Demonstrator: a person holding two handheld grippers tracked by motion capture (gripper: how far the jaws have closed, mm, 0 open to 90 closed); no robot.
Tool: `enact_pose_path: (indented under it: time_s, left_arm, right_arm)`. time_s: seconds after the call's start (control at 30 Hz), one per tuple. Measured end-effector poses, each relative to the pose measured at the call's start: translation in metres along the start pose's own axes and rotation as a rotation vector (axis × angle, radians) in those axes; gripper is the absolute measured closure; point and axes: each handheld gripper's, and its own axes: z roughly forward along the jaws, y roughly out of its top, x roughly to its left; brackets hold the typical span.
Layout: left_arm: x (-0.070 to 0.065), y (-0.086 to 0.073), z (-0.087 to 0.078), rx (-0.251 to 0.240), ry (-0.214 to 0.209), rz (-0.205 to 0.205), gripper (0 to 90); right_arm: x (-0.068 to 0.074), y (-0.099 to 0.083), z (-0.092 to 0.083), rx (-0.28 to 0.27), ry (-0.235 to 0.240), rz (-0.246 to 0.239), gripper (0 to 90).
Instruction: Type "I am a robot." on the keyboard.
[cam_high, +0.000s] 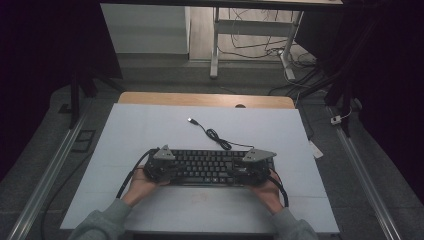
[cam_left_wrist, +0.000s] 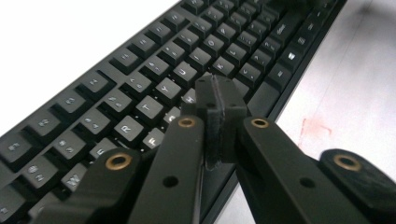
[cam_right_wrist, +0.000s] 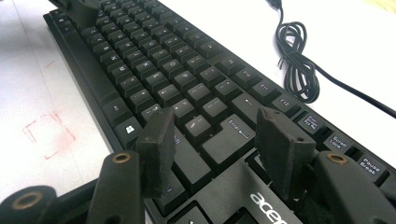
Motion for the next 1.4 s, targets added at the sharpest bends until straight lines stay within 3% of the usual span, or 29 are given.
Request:
enact_pose_path:
  time_s: [0.87,1.07,1.2,1.4]
  left_arm:
    - [-0.001,-0.004,0.019,0.068,0.000,0.007,88.0]
    - [-0.001,-0.004,0.018,0.055,0.007,0.003,88.2]
    - [-0.001,-0.002,0.010,0.013,0.026,0.004,88.2]
    - [0.009,-0.003,-0.008,-0.051,0.047,-0.034,87.2]
  right_arm:
    - [0.000,0.000,0.001,0.004,0.001,-0.002,47.6]
    - [0.000,0.000,0.001,0.004,0.000,-0.004,47.6]
    - [0.000,0.000,0.001,0.003,0.000,-0.004,47.6]
    - [0.000,0.000,0.001,0.005,0.000,-0.004,47.3]
